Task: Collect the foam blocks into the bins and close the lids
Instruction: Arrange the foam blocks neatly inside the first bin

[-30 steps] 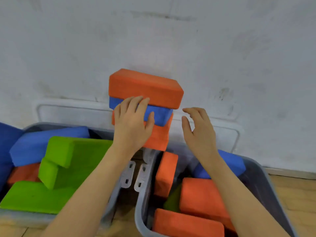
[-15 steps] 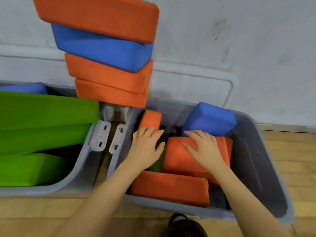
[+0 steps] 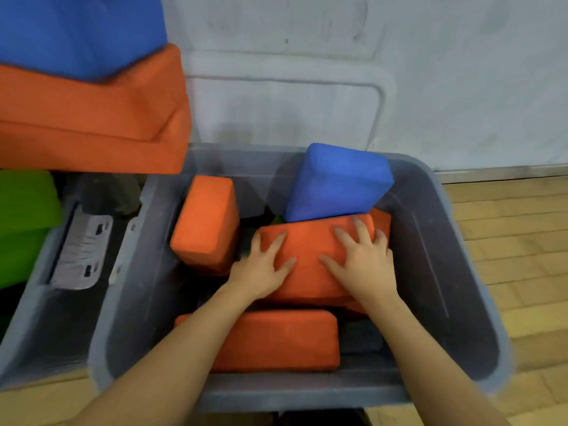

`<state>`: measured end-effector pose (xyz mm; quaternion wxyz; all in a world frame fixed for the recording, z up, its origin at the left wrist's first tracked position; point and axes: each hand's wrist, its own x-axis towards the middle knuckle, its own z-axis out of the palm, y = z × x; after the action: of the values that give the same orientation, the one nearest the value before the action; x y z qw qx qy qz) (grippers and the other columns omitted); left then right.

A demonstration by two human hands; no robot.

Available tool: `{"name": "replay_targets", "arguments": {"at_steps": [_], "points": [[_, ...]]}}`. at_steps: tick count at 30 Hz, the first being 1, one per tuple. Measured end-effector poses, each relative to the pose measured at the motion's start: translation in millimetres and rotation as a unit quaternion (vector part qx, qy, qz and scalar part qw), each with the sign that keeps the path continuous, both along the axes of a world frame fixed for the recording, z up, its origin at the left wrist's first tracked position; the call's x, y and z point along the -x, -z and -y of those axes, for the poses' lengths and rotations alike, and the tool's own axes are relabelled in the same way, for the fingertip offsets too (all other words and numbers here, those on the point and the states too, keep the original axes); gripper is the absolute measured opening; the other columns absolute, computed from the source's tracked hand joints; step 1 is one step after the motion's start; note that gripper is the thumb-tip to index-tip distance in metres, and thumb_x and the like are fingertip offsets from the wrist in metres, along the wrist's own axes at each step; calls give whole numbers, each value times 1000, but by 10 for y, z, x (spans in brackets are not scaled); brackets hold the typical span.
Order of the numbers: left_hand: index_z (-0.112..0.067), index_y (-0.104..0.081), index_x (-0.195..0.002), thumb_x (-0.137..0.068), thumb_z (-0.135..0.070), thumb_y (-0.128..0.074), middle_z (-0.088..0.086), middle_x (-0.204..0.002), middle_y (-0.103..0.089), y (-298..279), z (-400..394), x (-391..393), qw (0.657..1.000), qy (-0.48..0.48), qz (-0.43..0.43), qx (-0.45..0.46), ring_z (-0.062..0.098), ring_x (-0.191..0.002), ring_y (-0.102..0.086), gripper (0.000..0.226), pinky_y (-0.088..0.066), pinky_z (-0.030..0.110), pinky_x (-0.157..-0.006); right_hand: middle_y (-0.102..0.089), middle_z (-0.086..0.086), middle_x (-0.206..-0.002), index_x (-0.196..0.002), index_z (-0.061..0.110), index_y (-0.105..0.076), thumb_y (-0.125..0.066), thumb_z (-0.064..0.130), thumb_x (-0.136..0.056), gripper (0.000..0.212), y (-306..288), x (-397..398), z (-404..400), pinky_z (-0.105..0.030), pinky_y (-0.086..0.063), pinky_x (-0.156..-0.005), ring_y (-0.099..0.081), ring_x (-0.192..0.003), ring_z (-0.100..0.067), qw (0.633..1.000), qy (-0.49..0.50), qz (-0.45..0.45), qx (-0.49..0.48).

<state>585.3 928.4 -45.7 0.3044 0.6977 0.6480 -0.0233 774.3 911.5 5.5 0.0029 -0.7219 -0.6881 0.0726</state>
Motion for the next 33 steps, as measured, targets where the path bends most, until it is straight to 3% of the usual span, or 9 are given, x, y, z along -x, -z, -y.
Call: {"name": "replay_targets", "arguments": {"at_steps": [2,8,11,14,19,24,27,30,33], "points": [[-46,-10,-145,-87,-63,-42,4,-157,5,-24,37,15,997,-28,72,1,38,-133,-35,68,-34,44,-107,-20,-1,-154,-141,31,-39,-54,52,-87,59,-35,-18,20,-52,-33,-101,-22,-132,-42,1000,5,-27,-12],[-48,-21,-143,-82,-67,-46,3,-156,-1,-557,175,-111,983,-35,39,-174,36,-121,-43,69,-31,42,-102,-31,-8,-148,-133,29,-49,-50,64,-80,64,-358,-125,204,-59,-39,-92,-30,-129,-46,990,31,-57,-124],[-50,-23,-141,-78,-68,-52,8,-154,-4,-769,292,-224,970,-42,72,-229,36,-123,-35,71,-26,44,-103,-23,-14,-151,-137,32,-44,-48,69,-74,74,-508,-234,347,-57,-39,-93,-33,-125,-48,979,59,-81,-179],[-52,-30,-139,-66,-78,-42,15,-149,-19,-886,369,-377,964,-49,104,-240,37,-120,-35,78,-27,45,-101,-7,-19,-155,-142,37,-36,-57,67,-72,79,-584,-355,515,-55,-36,-97,-32,-124,-48,970,105,-114,-185],[-48,-41,-135,-62,-79,-38,12,-147,-24,-1095,540,-549,952,-32,125,-278,36,-116,-40,79,-30,46,-100,-22,-16,-153,-136,35,-46,-45,72,-72,73,-770,-465,797,-55,-33,-98,-36,-121,-47,960,169,-86,-207],[-47,-37,-137,-71,-73,-51,2,-151,-17,-1333,753,-775,949,28,102,-296,33,-115,-40,73,-29,42,-98,-27,-9,-152,-135,32,-45,-51,62,-83,60,-1010,-628,1012,-53,-29,-101,-34,-125,-45,951,228,-65,-199],[-36,-46,-133,-67,-74,-45,2,-147,-26,-1359,738,-927,945,46,128,-298,33,-107,-47,76,-34,42,-91,-19,-9,-155,-142,33,-35,-43,68,-82,71,-1004,-685,1194,-54,-24,-104,-27,-130,-47,947,264,-47,-174],[-24,-53,-123,-68,-66,-62,7,-130,-35,-1375,662,-1017,935,45,185,-298,30,-100,-53,70,-36,43,-90,-11,-10,-157,-147,31,-25,-32,72,-80,79,-1004,-716,1285,-57,-18,-107,-16,-135,-50,953,268,-23,-143],[-28,-54,-125,-63,-68,-64,2,-136,-32,-1383,622,-1028,935,102,194,-278,24,-112,-47,75,-31,42,-98,-17,-8,-155,-142,30,-32,-38,70,-84,71,-1011,-788,1294,-57,-22,-108,-18,-135,-49,947,290,-47,-134]]}}
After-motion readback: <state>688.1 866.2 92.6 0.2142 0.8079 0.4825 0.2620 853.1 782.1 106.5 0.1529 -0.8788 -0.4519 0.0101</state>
